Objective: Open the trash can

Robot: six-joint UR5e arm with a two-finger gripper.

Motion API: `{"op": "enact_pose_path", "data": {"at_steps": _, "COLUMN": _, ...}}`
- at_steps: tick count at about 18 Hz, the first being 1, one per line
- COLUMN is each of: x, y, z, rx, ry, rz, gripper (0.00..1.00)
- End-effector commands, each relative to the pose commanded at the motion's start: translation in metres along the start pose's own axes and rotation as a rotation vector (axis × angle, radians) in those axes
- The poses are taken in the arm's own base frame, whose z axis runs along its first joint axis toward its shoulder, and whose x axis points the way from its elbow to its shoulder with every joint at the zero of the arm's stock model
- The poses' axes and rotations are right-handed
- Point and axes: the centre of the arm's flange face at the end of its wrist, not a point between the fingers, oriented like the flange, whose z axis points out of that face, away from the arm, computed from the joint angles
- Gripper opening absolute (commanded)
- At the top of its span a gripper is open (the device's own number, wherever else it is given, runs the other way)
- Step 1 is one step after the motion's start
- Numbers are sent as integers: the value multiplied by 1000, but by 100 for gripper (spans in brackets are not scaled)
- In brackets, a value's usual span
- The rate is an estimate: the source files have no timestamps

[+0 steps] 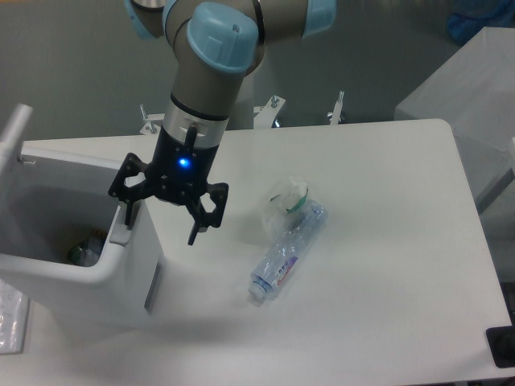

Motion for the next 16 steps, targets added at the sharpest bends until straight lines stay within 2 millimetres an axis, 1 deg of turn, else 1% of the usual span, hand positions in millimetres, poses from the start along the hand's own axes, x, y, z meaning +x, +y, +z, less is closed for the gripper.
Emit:
{"op": "enact_pose_path", "data": {"at_steps": 4, "x": 3, "y": -6, "z": -13, "rx": 23, "ry": -11, "rz": 12, "gripper": 100}}
{"op": "enact_pose_path", "data": {"at_steps": 6, "x": -3, "y": -12, "z": -21, "rx": 41, "ry": -22, "rz": 13, "gripper": 100}}
{"op": "enact_pose_path", "data": {"at_steps": 7, "x": -9, "y": -15, "z": -28, "rx": 57, "ry": -33, "rz": 12, "gripper": 100}}
{"op": "enact_pose_path", "data": {"at_steps": 10, "x": -35, "y": -23, "z": -50, "rx": 97, "ry": -72, "rz": -7, "gripper": 100}}
{"op": "enact_pose_path", "data": {"at_steps": 14, "x": -87, "y": -20, "z": -82, "rx": 138, "ry": -130, "rz": -73, "gripper": 100}}
{"op": "enact_pose_path", "data": {"at_steps": 16, "x": -108, "y": -25, "z": -99, "rx": 163, "ry": -159, "rz": -88, "gripper": 100}}
